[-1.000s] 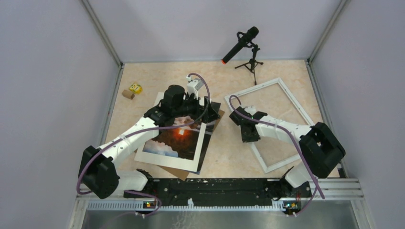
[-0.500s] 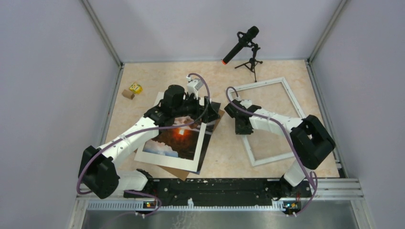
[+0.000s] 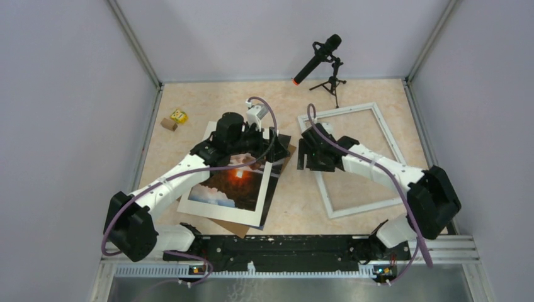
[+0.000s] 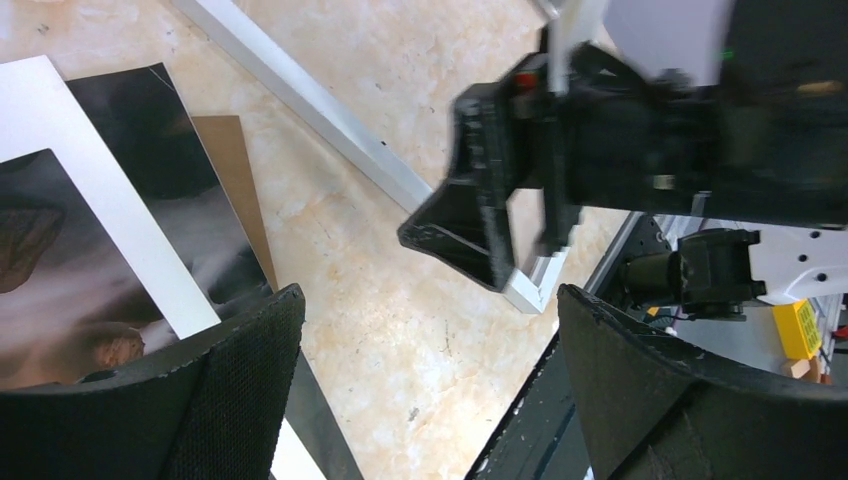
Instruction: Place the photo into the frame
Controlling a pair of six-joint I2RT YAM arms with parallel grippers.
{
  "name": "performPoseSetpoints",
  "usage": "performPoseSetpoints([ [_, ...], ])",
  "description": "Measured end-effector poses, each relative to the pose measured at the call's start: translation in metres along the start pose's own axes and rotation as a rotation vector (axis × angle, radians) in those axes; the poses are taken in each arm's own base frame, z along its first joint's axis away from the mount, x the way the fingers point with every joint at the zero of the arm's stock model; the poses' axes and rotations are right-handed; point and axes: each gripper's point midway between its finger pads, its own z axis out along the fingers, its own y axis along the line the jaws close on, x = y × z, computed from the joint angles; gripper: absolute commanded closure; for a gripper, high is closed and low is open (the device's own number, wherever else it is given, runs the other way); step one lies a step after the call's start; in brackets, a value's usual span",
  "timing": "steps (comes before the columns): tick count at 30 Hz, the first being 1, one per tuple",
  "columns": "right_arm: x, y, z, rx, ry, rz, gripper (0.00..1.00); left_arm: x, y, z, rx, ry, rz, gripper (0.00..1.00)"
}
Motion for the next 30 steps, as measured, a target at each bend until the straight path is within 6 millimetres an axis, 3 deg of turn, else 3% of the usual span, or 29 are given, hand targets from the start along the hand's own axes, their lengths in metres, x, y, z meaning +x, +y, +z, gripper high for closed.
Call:
performPoseSetpoints([
  [2,-0.006,0.006,-0.016,-0.060,-0.033,0.011,0.04,0.000,0.003,0.000,-0.011,-0.004,0.005,0.02],
  [4,-0.007,0.008,-0.028,-0.103,-0.052,0.024,0.01,0.000,0.006,0.001,-0.027,-0.008,0.011,0.02],
  [7,-0.003,0.009,-0.036,-0.149,-0.066,0.031,0.01,0.000,0.014,0.002,-0.048,-0.008,0.013,0.02],
  [16,0.014,0.016,-0.033,-0.327,-0.134,0.156,0.01,-0.005,0.042,0.002,-0.163,-0.034,0.029,0.02],
  [19,0.029,0.025,-0.030,-0.488,-0.117,0.249,0.01,-0.001,0.056,-0.003,-0.240,-0.016,0.019,0.02],
  [24,0.049,0.035,-0.021,-0.613,-0.022,0.298,0.01,0.007,0.071,-0.022,-0.337,0.000,-0.011,0.02],
  [28,0.050,0.053,-0.015,-0.657,0.010,0.280,0.07,0.029,0.086,-0.044,-0.405,0.018,-0.080,0.02],
  [30,0.052,0.063,-0.009,-0.660,0.039,0.268,0.17,0.048,0.096,-0.049,-0.435,0.057,-0.126,0.02],
])
